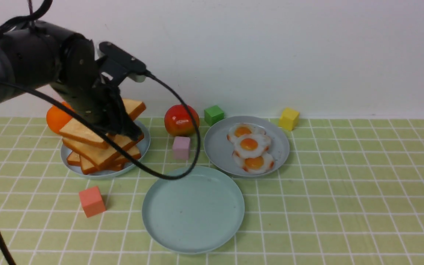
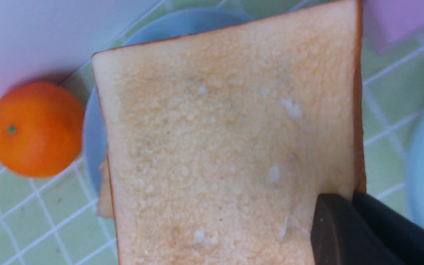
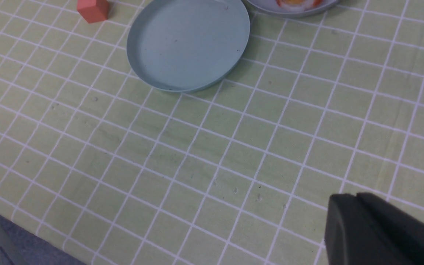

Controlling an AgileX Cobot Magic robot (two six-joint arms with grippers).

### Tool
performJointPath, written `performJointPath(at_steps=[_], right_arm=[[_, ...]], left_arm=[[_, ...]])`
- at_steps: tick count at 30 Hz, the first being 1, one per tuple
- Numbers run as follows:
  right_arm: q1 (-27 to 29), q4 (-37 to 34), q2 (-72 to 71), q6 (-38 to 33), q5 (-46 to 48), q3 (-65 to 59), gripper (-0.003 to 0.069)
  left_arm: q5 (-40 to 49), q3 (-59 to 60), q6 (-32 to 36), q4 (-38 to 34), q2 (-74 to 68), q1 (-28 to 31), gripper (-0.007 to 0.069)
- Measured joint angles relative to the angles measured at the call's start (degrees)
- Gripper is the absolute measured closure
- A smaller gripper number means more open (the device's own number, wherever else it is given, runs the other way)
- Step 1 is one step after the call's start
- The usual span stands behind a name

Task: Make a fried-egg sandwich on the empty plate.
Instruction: Use the left arm to put a slice of bread into the empty plate in the middle

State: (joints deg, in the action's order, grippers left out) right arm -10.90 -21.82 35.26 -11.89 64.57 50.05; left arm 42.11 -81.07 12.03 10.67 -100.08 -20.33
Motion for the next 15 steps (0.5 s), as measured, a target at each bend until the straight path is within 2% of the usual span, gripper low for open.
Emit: performJointPath(at_steps=[8, 12, 15], right_arm=[[0.00, 0.12, 0.00, -0.05, 0.00, 0.00, 0.0608], [0.00, 0.14, 0.00, -0.05, 0.00, 0.00, 0.0603], [0.00, 0.19, 0.00, -0.06, 0.00, 0.00, 0.0601]], left_arm=[[0.43, 7.08, -3.11, -0.38, 1.32, -16.90, 0.0623], [-1.77, 7.87, -3.32, 0.96, -1.73, -20.36, 0.0624], [-2.78, 7.93, -3.44, 1.16, -3.23, -20.52, 0.0624]])
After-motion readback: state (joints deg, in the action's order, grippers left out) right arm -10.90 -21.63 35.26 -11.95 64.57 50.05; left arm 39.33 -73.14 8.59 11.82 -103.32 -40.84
